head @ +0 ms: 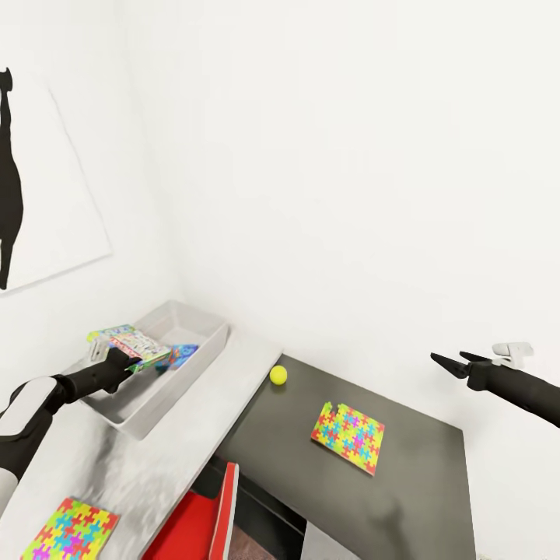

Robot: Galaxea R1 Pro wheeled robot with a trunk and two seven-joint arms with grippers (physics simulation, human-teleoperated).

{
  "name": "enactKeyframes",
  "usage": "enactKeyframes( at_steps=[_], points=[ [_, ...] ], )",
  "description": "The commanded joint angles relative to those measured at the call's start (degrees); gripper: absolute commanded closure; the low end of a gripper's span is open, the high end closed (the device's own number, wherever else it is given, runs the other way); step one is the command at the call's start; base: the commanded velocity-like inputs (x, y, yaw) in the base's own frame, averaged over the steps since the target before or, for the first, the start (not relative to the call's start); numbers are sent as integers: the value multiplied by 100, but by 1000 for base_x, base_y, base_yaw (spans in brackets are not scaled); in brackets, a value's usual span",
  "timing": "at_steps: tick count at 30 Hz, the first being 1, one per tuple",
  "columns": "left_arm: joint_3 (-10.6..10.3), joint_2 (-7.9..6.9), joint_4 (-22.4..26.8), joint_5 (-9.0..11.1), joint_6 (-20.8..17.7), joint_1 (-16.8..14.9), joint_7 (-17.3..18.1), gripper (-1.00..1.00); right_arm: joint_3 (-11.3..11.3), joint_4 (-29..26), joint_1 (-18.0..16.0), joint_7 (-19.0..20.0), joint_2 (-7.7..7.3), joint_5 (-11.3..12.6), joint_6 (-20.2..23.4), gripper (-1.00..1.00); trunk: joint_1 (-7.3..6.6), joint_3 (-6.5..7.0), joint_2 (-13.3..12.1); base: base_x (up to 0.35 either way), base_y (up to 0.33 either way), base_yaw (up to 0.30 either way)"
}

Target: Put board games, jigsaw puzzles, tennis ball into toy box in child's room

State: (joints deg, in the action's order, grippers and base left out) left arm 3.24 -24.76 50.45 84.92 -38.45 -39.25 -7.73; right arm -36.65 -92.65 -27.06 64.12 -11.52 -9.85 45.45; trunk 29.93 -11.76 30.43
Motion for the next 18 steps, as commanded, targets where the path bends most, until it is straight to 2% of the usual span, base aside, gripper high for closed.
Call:
enactKeyframes(
  at_steps=[1,14,18],
  points=[
    [10,-2,6,78,-27,-4,-60,100,-9,-6,-9,57,1,-52,34,-100,2,-20,10,0,0,0],
    [4,-4,-33,87,-38,-4,-79,100,-10,-7,-9,57,1,-52,34,-100,2,-139,10,0,0,0],
    [-2,-6,-35,235,-28,1,-84,100,-15,-7,-9,57,1,-52,34,-100,2,-175,10,0,0,0]
  ],
)
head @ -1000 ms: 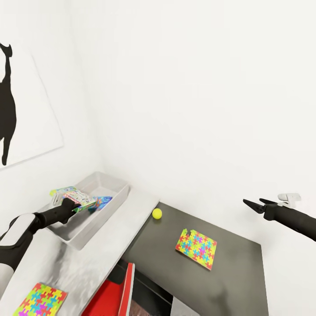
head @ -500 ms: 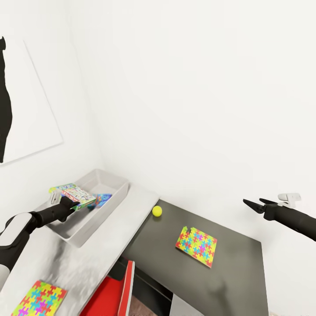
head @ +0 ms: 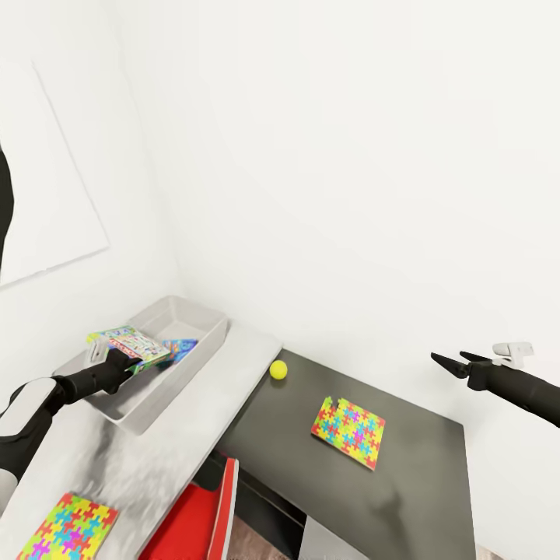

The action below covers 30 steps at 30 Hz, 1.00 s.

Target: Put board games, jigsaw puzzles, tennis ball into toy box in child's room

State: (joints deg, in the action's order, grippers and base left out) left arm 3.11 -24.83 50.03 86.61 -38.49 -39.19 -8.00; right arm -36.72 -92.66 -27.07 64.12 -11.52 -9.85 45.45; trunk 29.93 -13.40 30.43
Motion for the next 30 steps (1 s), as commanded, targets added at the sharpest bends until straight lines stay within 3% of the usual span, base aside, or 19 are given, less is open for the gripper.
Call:
enactKeyframes(
  at_steps=[1,30],
  points=[
    [10,0,7,78,-23,-4,-58,100,-7,-6,-9,57,1,-52,34,-100,2,-20,10,0,0,0],
    [17,0,-2,129,8,-1,-86,100,-11,-6,-9,58,-1,-52,34,-100,2,-227,10,0,0,0]
  ],
)
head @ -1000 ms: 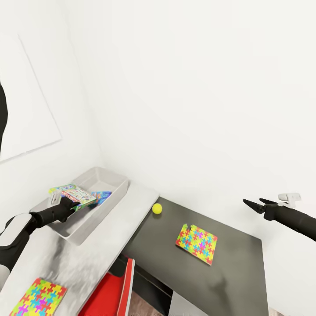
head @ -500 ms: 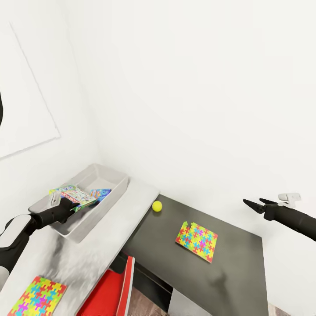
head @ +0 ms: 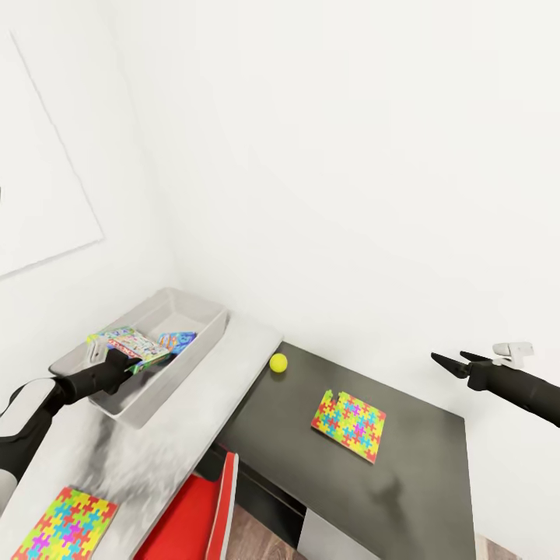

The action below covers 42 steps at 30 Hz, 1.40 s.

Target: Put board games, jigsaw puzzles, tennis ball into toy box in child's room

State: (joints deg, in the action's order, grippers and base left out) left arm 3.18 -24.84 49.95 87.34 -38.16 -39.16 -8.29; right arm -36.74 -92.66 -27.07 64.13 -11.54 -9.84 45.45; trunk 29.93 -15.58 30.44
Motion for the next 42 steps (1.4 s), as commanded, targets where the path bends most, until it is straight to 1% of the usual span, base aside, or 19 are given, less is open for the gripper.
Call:
enactKeyframes(
  at_steps=[1,5,10,18,29,42],
  points=[
    [9,3,6,54,-25,-10,-64,100,-9,-6,-9,60,0,-53,34,-100,2,-10,9,0,0,0],
    [5,4,-11,50,-22,-24,-73,100,-9,-6,-9,60,-4,-53,34,-100,2,-11,9,0,0,0],
    [-2,12,-285,39,-3,-74,-71,100,-9,-6,-9,62,-5,-53,34,-100,2,-11,9,0,0,0],
    [-5,14,-489,14,16,-108,-68,100,-9,-6,-9,64,-4,-53,34,-100,2,-12,9,0,0,0],
    [-2,0,-520,32,11,-138,-17,100,-14,-6,-9,65,-6,-53,34,-100,2,-12,9,0,0,0],
    [-9,-14,-563,-26,11,-375,-58,100,-22,-6,-9,64,-7,-53,34,-100,2,-12,9,0,0,0]
  ],
)
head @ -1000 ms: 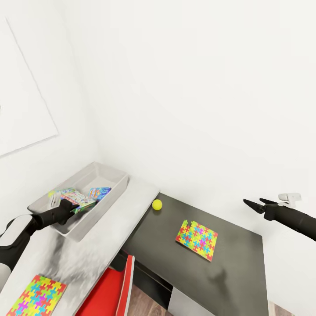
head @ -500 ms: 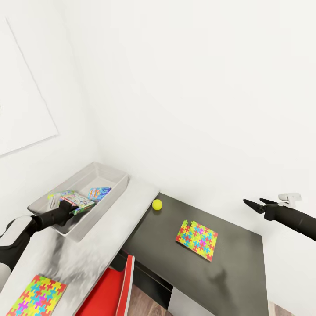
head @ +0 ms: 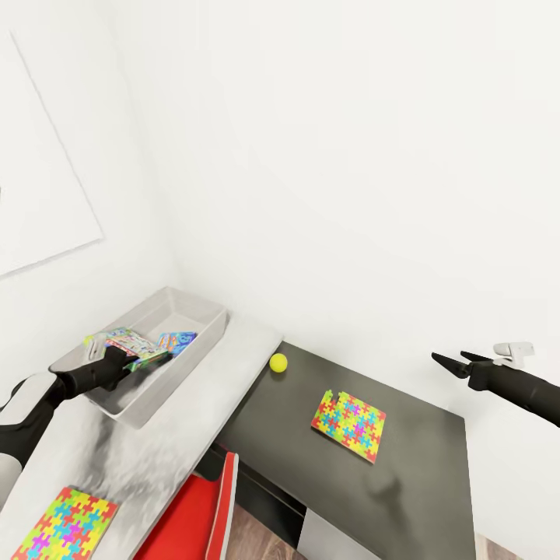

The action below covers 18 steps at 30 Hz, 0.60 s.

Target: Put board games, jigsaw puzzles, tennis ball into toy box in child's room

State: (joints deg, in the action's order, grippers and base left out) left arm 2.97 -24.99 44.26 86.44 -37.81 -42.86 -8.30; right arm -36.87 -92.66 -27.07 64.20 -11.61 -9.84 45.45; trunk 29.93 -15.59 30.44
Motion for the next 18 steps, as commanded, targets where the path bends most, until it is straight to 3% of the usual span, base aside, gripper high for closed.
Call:
enactKeyframes(
  at_steps=[1,10,11,18],
  points=[
    [12,0,-2,64,-23,-9,-57,100,-10,-6,-9,57,1,-53,34,-100,2,-10,9,0,0,0],
    [11,-20,-146,57,-9,-35,-57,100,-13,-6,-9,57,1,-52,34,-100,2,-10,9,0,0,0],
    [4,-20,-156,55,-8,-36,-57,-100,-13,-6,-9,57,1,-52,34,-100,2,-10,9,0,0,0],
    [-17,-15,-171,47,-7,-31,-58,-100,-13,-6,-9,58,-1,-53,34,-100,2,-10,9,0,0,0]
  ],
)
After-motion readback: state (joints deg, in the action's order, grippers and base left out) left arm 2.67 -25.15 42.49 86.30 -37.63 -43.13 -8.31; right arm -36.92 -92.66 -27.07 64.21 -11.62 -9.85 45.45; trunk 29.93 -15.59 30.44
